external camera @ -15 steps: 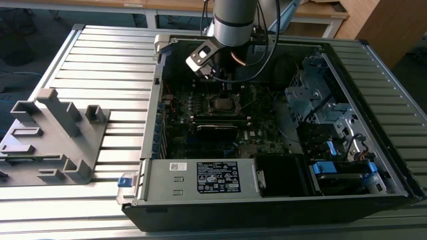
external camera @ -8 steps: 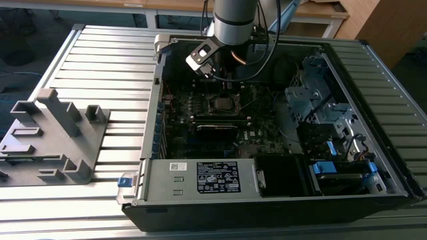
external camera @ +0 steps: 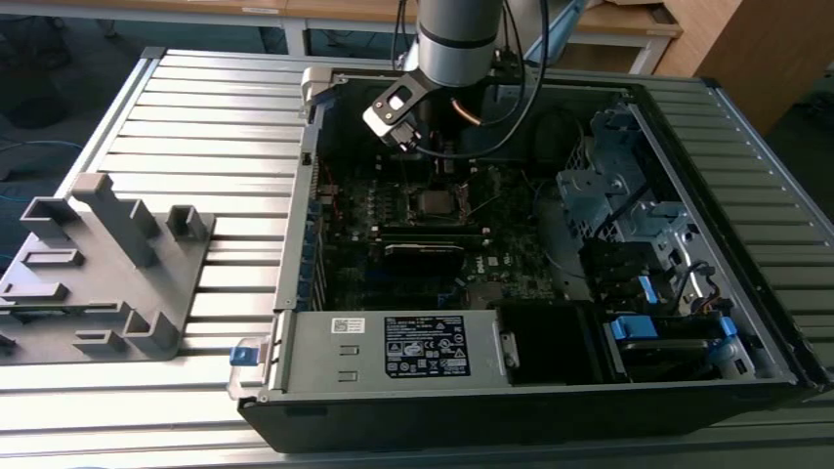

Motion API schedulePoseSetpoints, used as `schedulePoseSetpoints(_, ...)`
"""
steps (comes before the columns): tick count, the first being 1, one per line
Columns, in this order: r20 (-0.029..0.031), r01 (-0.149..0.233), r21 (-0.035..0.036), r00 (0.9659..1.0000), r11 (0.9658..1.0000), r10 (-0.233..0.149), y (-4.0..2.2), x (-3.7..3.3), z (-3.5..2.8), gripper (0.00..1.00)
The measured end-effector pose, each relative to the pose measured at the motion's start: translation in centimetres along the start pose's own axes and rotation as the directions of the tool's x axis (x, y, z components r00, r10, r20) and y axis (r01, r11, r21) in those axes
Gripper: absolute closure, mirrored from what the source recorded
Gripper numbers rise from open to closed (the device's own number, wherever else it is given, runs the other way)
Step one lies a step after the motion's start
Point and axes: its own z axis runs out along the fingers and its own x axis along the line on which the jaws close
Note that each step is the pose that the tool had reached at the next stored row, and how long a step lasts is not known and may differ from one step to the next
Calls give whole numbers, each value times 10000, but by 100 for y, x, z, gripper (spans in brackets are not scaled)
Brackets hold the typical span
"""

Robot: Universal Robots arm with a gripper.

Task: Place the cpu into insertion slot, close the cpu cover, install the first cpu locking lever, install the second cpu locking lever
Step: 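Close the cpu cover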

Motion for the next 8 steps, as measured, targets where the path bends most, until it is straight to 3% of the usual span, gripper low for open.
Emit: schedulePoseSetpoints(8, -2, 0, -1, 10000, 10000, 0, 0, 0, -6, 89)
